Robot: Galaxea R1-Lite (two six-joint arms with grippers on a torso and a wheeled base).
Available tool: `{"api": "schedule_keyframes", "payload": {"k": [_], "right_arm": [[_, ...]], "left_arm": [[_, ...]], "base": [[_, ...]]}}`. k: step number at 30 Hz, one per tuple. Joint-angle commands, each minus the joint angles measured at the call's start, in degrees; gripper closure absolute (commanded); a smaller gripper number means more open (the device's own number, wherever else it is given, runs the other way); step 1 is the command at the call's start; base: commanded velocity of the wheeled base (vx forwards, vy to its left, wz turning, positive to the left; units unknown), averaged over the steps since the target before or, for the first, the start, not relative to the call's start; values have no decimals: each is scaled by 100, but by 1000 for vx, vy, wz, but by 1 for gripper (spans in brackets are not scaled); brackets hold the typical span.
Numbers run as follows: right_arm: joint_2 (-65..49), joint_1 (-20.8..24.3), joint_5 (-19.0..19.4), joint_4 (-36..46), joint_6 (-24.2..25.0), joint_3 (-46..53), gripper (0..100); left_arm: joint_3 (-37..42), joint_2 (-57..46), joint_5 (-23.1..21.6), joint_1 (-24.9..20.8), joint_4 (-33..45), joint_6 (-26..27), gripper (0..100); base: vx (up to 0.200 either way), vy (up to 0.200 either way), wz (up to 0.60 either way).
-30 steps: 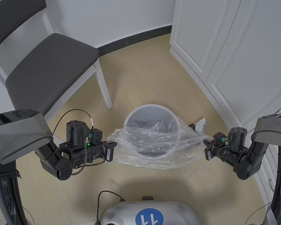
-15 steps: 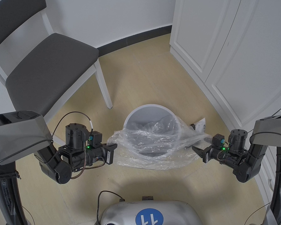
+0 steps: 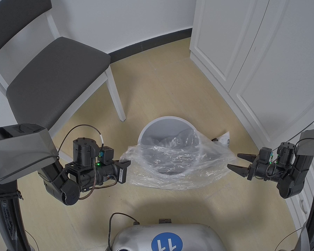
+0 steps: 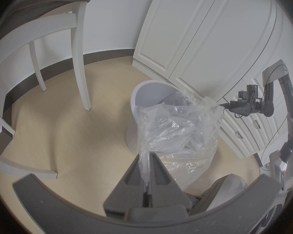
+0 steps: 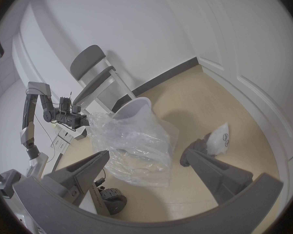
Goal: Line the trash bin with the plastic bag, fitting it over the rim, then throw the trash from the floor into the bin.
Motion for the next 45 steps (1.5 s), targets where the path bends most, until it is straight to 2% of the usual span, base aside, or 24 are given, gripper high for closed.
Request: {"api": "schedule_keyframes", "payload": {"k": [1,3,6,7,9,12,13,14,15,17,19,20,21,22,23,24,25,27,28,33,35,38,39,45], "right_arm": [[-177,-164,-37,-111,42,75,0],[-388,-155,-89,-111,42,102,0],[-722,-85,-397,-111,24,128,0],[-951,-14,-722,-111,16,163,0],[-1241,118,-1100,-111,16,163,0],[-1443,293,-1170,-111,7,84,0],[-1575,557,-1170,-111,-28,-65,0],[-1584,583,-1170,-111,-28,-83,0],[-1698,917,-1179,-49,-160,-390,0],[-1777,1181,-1197,680,-503,-839,0],[-1786,1331,-1408,1498,-978,-1313,0],[-1751,1454,-1997,2025,-1364,-1682,0],[-1724,1533,-2515,2280,-1549,-1885,0],[-1715,1559,-2621,2324,-1593,-1920,0],[-1566,1814,-4106,2658,-1936,-2324,0],[-1540,1849,-4317,2693,-1971,-2368,0],[-1425,2069,-5073,2728,-2094,-2552,0],[-1373,2236,-5161,2746,-2190,-2596,0],[-1337,2491,-5205,2746,-2472,-2570,0],[-1126,3097,-5249,2702,-3386,-2359,0],[-1012,3422,-5486,2684,-3852,-2122,0],[-924,3800,-5741,2684,-4194,-1832,0],[-889,3888,-5741,2702,-4238,-1797,0],[-766,4187,-5679,2966,-4388,-1797,0]], "left_arm": [[-7,38,-6,8,-4,2,100],[-7,47,-15,8,-4,2,100],[-16,38,-15,8,-4,2,100],[-16,11,-15,26,-4,2,100],[-7,-6,-15,26,-4,2,100],[-7,-15,-24,35,-4,2,100],[-7,-15,-24,26,-13,2,100],[-7,-15,-24,26,-13,2,100],[-7,-15,-32,8,-13,2,100],[10,-15,-24,-9,-13,2,100],[10,-15,-32,-9,-13,2,100],[10,-15,-32,-9,-13,2,100],[10,-24,-32,0,-13,-7,100],[10,-24,-32,0,-13,-7,100],[10,-24,-32,8,-13,-7,100],[10,-24,-32,8,-13,-7,100],[10,-24,-32,0,-13,-7,100],[10,-24,-32,0,-13,-7,100],[10,-24,-32,-9,-13,-7,100],[45,-24,-24,-9,-13,11,100],[63,-24,-24,-18,-13,20,100],[98,-15,-32,-27,-13,37,100],[89,-15,-32,-27,-13,37,0],[63,11,-41,-9,-13,2,0]], "base": [[0,0,0],[0,0,0],[0,0,0],[0,0,0],[0,0,0],[0,0,0],[0,0,0],[0,0,0],[0,0,0],[0,0,0],[0,0,0],[0,0,0],[0,0,0],[0,0,0],[0,0,0],[0,0,0],[0,0,0],[0,0,0],[0,0,0],[0,0,0],[0,0,0],[0,0,0],[0,0,0],[0,0,0]]}}
